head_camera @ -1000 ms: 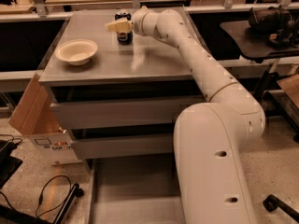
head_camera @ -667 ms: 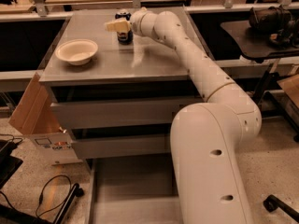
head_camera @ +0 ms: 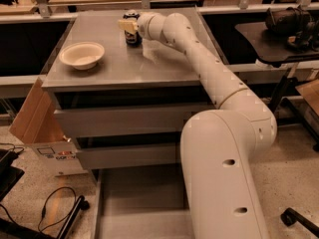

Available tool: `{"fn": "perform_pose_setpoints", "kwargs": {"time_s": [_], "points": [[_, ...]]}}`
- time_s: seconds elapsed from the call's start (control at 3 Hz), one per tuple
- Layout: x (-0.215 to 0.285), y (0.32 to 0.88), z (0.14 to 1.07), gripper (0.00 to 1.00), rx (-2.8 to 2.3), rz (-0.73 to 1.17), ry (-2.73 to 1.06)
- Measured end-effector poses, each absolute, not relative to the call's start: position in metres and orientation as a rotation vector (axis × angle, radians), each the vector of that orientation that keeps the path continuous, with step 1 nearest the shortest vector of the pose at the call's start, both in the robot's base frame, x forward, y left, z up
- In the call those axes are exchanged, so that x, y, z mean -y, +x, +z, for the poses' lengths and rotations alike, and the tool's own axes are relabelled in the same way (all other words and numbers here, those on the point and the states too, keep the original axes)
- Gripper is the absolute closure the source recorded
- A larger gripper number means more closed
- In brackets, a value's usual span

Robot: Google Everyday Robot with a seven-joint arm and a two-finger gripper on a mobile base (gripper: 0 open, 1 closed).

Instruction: Place pepsi can into bottom drawer

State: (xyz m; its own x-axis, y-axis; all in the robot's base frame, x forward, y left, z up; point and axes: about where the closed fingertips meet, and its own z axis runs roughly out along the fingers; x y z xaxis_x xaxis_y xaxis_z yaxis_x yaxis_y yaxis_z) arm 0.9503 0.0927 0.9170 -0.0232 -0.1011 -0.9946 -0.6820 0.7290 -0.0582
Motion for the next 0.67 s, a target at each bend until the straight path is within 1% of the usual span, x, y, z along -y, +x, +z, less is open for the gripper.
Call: {"fn": "perform_pose_setpoints", "kwargs": {"time_s": [0.33, 0.67], "points": [[-0.0957, 0.9501, 0.9156, 0.74, -1.549, 0.524, -0.662], [-0.0985, 0.9499, 0.9143, 0.95, -1.55, 0.527, -0.664]]}}
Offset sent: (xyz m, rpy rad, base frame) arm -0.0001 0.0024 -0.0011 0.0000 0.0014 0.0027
